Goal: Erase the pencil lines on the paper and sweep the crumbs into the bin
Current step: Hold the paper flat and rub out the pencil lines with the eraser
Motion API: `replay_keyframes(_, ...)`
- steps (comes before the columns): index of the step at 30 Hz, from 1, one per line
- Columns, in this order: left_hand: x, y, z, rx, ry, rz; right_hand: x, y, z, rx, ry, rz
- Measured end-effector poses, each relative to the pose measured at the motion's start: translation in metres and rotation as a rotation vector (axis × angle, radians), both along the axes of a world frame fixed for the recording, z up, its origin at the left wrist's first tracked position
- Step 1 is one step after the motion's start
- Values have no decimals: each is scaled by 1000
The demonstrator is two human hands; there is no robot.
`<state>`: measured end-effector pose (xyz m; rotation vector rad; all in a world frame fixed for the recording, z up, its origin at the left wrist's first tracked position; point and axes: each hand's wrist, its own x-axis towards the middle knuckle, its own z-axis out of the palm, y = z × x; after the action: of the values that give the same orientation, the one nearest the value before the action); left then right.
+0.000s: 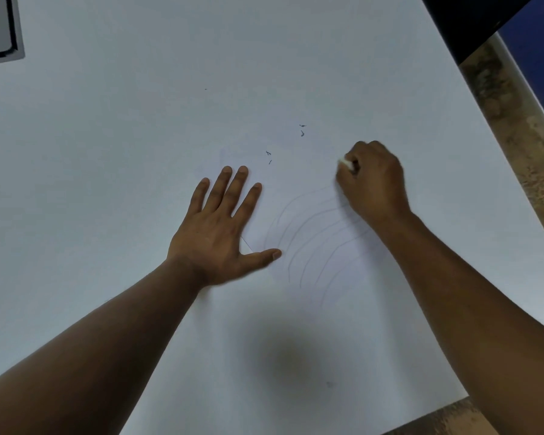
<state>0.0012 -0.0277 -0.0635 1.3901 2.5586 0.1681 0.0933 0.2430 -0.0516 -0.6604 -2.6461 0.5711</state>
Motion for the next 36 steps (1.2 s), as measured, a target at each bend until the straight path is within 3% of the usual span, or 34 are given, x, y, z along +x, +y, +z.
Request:
replay_keyframes(5, 0, -1, -1, 7, -2, -3, 8, 22, 16, -332, 2, -226)
replay_keyframes(9, 0, -2, 0, 40, -7, -16, 14, -4, 22, -632, 77, -248)
replay_keyframes(13, 1, -3, -2, 77, 0, -25, 12, -48, 16, -762, 135, -217)
replay_keyframes(22, -2, -3, -1, 25, -9, -1, -14, -77, 10, -663, 158, -267)
replay_keyframes(26, -2, -1, -2, -5, -26, 14, -4, -89, 12, -600, 37, -34)
replay_keyframes(30, -2, -1, -2, 6, -19, 23, 7, -107, 14, -364, -112, 313)
replay_keyframes(36, -1, -1, -3, 39, -26, 41, -4, -113, 12, -227, -162, 416)
